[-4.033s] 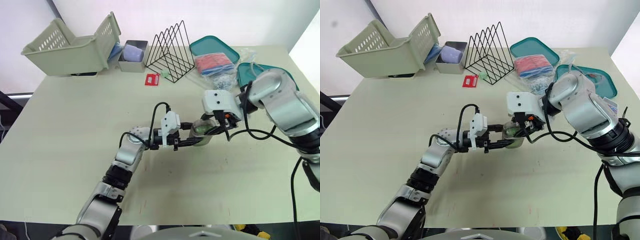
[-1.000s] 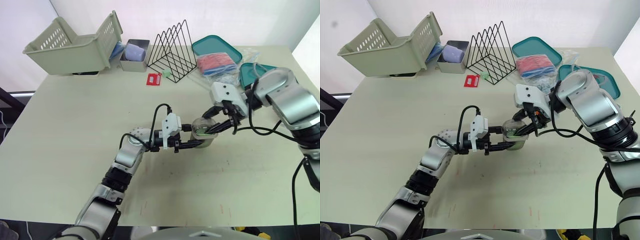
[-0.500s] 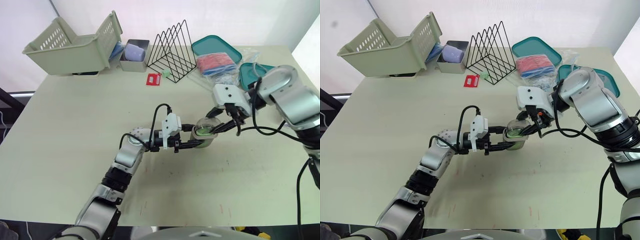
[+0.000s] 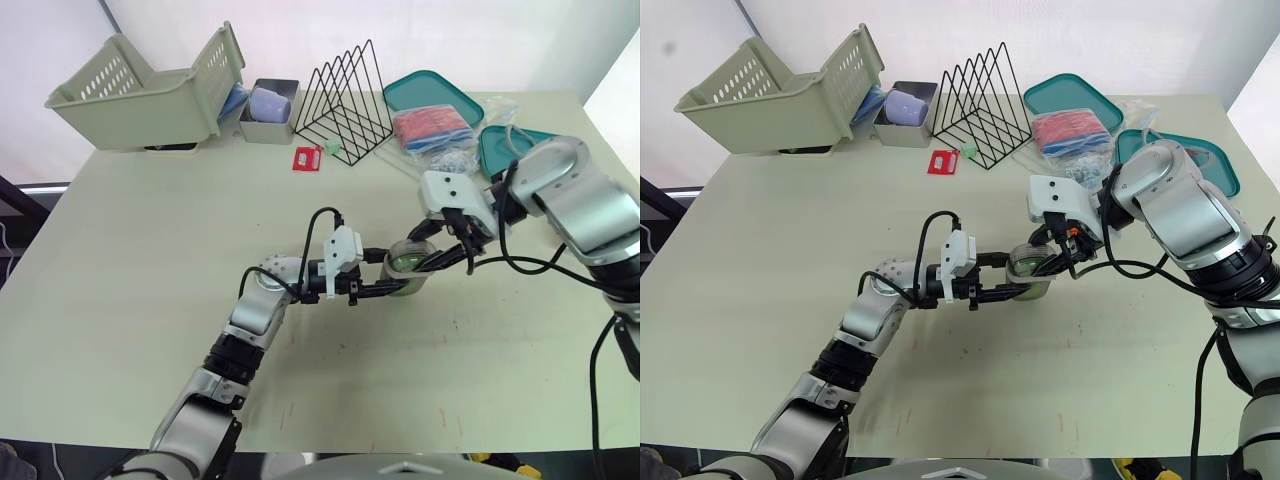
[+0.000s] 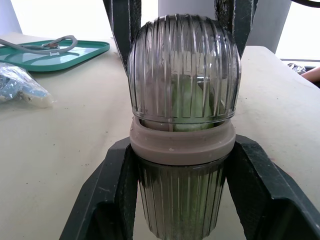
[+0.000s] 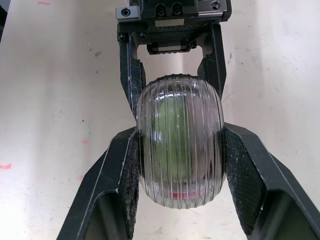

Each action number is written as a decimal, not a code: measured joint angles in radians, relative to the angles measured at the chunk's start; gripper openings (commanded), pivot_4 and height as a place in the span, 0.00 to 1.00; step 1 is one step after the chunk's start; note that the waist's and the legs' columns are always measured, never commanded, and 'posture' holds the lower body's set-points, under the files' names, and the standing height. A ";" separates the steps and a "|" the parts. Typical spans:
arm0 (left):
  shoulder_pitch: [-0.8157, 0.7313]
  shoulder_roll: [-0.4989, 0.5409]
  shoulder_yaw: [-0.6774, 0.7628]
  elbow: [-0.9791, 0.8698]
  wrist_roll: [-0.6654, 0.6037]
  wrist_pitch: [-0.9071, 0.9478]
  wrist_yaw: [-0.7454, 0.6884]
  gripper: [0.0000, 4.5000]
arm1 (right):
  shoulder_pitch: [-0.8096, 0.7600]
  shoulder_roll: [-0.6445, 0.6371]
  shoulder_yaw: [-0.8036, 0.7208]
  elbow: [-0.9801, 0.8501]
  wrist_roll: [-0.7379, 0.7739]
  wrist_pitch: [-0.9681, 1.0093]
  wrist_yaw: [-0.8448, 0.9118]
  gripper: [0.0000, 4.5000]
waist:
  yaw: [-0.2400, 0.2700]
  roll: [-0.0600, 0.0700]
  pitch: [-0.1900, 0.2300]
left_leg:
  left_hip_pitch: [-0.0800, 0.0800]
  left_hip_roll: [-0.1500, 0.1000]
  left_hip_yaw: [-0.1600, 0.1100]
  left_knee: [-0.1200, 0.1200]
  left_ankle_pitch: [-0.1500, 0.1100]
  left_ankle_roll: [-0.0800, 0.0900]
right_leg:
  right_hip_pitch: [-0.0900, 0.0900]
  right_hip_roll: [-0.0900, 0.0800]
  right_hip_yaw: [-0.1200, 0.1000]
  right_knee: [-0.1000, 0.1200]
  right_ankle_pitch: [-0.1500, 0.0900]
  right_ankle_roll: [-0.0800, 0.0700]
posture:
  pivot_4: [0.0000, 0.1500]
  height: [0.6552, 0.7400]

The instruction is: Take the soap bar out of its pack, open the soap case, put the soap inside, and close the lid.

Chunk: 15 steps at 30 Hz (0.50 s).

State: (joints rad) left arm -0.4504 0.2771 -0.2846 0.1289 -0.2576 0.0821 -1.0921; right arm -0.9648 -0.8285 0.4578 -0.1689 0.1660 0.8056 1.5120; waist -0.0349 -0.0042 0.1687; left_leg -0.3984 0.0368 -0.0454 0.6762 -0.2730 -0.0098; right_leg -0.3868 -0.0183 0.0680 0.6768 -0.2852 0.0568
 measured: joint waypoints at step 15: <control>0.000 -0.004 0.000 0.000 0.000 0.000 0.002 0.45 | 0.000 0.000 0.003 0.007 -0.002 -0.027 0.000 0.51 | 0.000 0.000 0.000 | 0.000 0.000 0.000 0.000 0.000 0.000 | 0.000 0.000 0.000 0.000 0.000 0.000 | 1.00 1.00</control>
State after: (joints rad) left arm -0.4504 0.2733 -0.2849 0.1289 -0.2577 0.0822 -1.0897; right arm -0.9648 -0.8287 0.4609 -0.1624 0.1642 0.7787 1.5122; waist -0.0349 -0.0042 0.1687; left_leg -0.3984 0.0368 -0.0454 0.6762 -0.2730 -0.0098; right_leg -0.3868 -0.0183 0.0680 0.6769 -0.2851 0.0568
